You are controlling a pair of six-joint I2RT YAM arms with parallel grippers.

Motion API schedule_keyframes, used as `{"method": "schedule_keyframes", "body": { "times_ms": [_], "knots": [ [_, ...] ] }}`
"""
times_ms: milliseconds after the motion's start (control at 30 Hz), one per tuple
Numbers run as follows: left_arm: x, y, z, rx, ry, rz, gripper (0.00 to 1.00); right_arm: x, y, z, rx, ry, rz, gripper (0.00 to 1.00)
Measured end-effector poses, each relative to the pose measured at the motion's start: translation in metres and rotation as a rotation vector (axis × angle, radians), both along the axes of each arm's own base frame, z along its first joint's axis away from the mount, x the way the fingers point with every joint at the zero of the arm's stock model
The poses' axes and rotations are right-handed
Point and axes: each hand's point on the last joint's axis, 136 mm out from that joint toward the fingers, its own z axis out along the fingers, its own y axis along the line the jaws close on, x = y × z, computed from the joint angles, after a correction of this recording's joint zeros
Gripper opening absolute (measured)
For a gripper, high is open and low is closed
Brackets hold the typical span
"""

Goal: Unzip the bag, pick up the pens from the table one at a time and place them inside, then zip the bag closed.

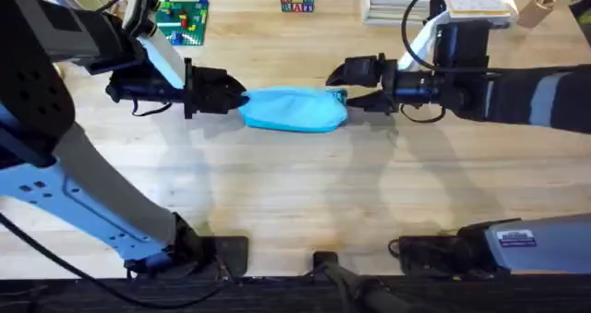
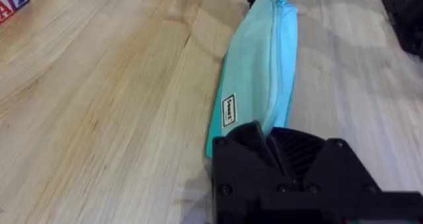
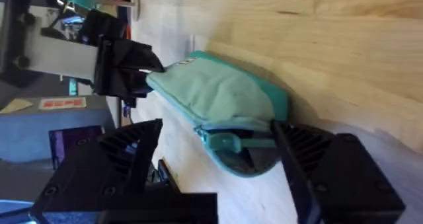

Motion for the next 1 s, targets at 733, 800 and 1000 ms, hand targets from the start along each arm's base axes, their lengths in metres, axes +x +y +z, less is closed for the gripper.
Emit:
{"method": "schedule_keyframes", "body": {
  "times_ms": [733, 800, 1000],
  "knots": [
    [-0.001, 0.004, -0.003, 0.015, 0.009, 0.004, 0.042, -0.023, 0.013, 0.030, 0.160, -0.004, 0.141, 0.996],
    [-0.001, 0.005, -0.003, 0.017, 0.009, 0.005, 0.042, -0.025, 0.013, 0.040, 0.166, -0.023, 0.142, 0.996],
    [-0.002, 0.005, -0.005, 0.028, 0.012, 0.000, 0.042, -0.030, 0.013, 0.070, 0.192, -0.078, 0.146, 0.996]
  ]
}}
